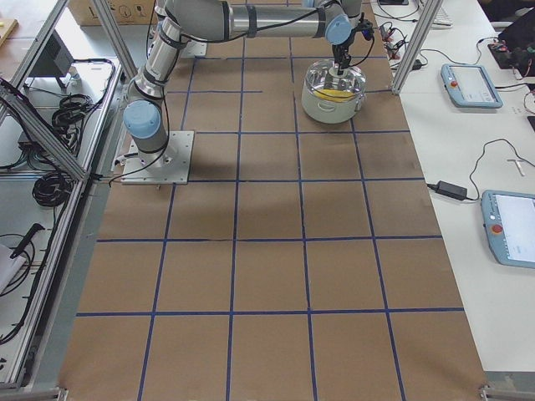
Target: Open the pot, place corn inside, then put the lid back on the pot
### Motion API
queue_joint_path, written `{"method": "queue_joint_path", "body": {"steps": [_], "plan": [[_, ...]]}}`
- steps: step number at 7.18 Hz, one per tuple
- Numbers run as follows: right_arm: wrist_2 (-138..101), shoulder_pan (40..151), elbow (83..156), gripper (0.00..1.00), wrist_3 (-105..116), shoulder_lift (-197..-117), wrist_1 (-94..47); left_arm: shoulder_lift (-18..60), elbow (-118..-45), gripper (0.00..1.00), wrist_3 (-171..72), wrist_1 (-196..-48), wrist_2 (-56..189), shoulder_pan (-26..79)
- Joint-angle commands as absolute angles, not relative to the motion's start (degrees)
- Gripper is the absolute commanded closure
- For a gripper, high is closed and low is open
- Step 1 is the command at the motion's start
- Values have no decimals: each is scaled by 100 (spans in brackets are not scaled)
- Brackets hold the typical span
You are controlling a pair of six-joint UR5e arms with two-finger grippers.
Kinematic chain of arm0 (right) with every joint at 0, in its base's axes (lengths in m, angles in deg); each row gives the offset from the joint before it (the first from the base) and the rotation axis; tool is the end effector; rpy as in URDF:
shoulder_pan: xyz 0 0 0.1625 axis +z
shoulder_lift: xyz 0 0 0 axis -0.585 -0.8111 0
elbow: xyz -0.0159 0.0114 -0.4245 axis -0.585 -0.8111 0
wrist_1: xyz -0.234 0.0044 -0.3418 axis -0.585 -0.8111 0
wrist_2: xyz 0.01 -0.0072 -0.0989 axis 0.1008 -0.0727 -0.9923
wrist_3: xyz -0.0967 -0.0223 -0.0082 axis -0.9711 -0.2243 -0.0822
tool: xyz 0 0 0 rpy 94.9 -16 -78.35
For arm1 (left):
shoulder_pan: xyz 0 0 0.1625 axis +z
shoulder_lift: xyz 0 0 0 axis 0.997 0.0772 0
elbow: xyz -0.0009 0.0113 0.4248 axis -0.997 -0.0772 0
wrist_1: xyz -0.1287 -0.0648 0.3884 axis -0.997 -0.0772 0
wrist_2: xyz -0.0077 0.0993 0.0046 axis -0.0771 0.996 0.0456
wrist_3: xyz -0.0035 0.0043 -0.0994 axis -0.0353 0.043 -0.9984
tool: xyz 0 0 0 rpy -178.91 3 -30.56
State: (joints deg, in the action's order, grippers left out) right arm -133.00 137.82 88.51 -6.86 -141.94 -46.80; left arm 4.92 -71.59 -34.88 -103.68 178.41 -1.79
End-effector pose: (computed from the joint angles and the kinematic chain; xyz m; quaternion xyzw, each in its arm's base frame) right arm 0.2819 -0.6969 0.3657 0.0710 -0.9970 0.0286 0.0100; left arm -0.1093 -0.5159 0.5198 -0.0214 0.9995 0.0245 0.0015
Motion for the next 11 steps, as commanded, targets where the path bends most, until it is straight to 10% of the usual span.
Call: {"method": "queue_joint_path", "body": {"steps": [1,7,11], "plan": [[-13300,13784,8844,30,-683,-14194,-4679,478,-7158,0,-3497,-10366,17835,-179],[-13247,13504,8703,25,-692,-14238,-4775,487,-7105,0,-3497,-10331,17835,-179],[-12843,12950,9604,24,-823,-16086,-3539,460,-7106,0,-3523,-10331,17835,-179]]}}
